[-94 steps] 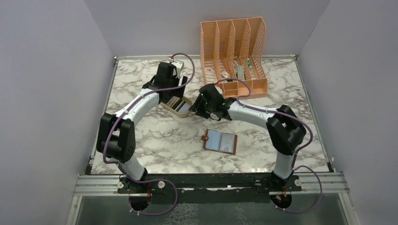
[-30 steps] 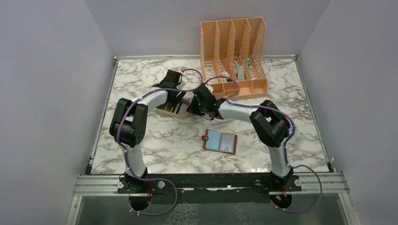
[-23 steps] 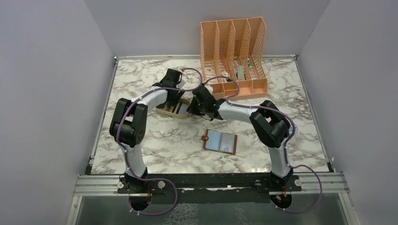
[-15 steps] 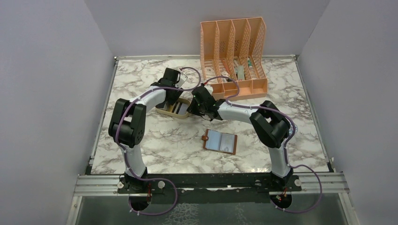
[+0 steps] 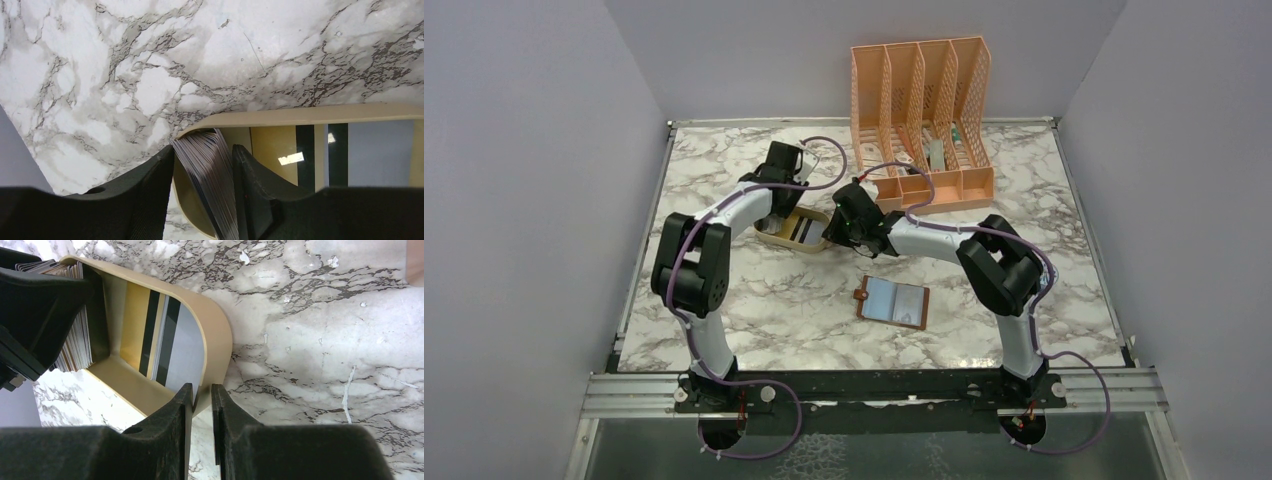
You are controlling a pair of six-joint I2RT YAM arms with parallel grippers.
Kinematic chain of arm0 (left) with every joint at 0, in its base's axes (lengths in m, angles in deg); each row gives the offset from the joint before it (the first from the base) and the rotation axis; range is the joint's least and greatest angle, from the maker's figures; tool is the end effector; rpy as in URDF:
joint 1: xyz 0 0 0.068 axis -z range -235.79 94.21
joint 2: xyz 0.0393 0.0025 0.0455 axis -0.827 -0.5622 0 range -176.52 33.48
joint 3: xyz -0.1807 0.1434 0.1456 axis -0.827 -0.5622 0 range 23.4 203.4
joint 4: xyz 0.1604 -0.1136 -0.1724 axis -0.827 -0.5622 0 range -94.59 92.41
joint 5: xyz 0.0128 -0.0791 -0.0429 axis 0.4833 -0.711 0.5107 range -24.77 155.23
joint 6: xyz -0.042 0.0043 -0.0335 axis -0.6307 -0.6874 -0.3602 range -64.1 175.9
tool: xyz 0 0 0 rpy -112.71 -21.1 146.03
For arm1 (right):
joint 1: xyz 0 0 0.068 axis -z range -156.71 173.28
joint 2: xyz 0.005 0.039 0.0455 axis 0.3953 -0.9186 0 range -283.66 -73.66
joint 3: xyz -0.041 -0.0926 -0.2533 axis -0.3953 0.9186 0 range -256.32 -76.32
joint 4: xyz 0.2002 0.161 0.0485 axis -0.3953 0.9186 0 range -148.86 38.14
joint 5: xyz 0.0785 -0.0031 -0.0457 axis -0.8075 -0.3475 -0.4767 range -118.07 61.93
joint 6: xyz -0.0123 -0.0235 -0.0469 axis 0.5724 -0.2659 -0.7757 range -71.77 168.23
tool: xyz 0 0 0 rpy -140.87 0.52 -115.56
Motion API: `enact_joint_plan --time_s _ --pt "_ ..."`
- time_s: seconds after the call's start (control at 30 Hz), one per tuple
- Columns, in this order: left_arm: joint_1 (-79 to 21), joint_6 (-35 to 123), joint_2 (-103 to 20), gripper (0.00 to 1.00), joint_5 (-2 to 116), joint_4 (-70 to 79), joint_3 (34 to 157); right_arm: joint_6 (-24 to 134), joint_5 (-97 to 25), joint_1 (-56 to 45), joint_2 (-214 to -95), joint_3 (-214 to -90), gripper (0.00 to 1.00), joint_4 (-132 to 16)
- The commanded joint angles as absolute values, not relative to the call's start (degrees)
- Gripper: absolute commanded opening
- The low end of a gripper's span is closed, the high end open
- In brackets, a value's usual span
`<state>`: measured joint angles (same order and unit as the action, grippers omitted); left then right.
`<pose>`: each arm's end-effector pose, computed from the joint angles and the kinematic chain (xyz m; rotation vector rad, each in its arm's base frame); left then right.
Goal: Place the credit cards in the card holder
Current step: Adjust the credit card in the storage box.
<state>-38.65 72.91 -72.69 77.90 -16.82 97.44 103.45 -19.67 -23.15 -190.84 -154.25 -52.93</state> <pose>0.3853 -0.1107 0.2027 0.6296 2.3742 0.2715 0.3107 0.3190 0.1623 0.2623 2.4437 0.6713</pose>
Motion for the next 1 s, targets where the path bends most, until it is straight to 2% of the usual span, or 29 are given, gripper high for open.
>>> enact_joint_plan --time_s 0.0,0.47,0.73,0.83,0.97 --pt "-40.0 71.4 -71.7 0.43 73.8 -22.6 97.8 102.1 -16.8 -22.9 -189.2 -154.1 0.19 -46.2" --pt "-44.7 69.6 -71.0 0.4 58.2 -28.1 98.2 101.9 -15.2 -22.9 -187.7 -153.4 0.19 -44.7" --pt "-49.5 69.3 -72.8 0.43 52.6 -29.7 99.9 101.9 -14.9 -22.9 -187.0 -153.4 0.19 -44.2" --pt "-50.2 69.4 -72.9 0.55 53.8 -29.6 100.5 101.8 -14.9 -22.9 -186.7 -153.3 0.19 -44.1" --pt "-50.3 70.2 -72.8 0.6 54.8 -27.9 100.7 101.8 -15.0 -22.9 -186.5 -153.1 0.19 -44.4"
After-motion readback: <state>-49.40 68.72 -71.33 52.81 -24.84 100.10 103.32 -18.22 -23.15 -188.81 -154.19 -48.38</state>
